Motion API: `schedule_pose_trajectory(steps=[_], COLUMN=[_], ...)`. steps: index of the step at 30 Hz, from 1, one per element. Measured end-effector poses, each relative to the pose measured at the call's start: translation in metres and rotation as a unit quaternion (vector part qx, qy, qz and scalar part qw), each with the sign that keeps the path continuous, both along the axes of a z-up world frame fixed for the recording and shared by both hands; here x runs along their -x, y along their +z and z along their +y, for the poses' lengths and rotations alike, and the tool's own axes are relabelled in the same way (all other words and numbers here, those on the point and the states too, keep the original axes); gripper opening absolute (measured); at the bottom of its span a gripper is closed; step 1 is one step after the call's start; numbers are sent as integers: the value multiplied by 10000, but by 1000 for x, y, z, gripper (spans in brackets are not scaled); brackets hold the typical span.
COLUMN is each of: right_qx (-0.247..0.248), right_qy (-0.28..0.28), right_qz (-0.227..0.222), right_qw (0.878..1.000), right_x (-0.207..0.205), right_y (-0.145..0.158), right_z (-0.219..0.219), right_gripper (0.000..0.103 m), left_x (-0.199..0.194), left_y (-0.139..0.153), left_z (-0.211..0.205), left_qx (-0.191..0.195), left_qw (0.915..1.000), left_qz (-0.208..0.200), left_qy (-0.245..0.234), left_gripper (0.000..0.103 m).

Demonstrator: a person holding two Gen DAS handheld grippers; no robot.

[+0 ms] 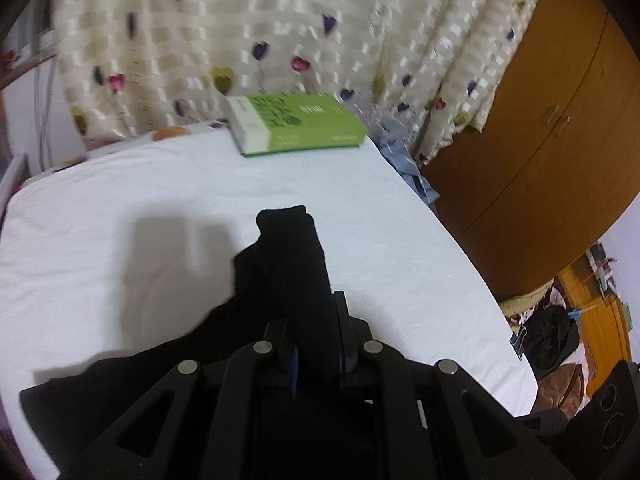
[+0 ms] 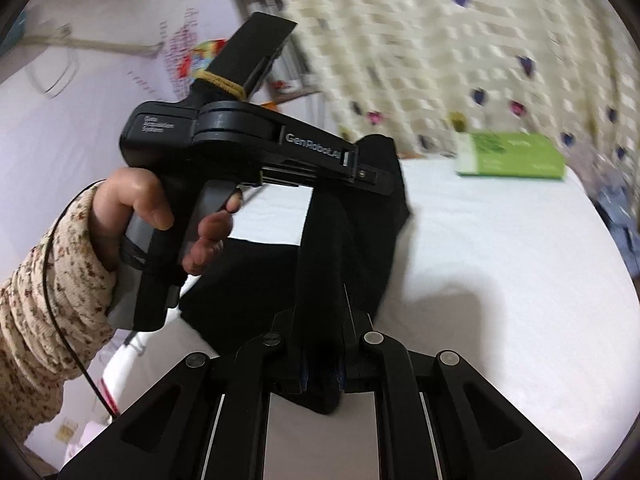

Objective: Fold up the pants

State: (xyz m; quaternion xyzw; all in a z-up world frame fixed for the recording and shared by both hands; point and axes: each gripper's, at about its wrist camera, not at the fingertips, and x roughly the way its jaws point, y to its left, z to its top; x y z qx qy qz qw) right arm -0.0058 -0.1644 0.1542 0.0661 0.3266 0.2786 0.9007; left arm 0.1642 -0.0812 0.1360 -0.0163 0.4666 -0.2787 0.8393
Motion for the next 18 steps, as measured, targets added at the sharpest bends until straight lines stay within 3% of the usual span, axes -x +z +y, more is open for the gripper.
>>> schedule_pose_trajectory(steps=[9,18], right_qx=[-34,93], right_qy=[792,1385], right_qz=[-70,222], right_qw=[9968,9901], right_x=[-11,-31], right_y=[6,-20], right_z=[75,149], right_gripper=[10,10], left_x=[12,8], left_y=[18,-13], left_z=[85,173], left_qx=[254,305], left_qw=[9979,9933], left_qz=[-307,-177], left_qy=[508,1102], left_gripper=[14,14])
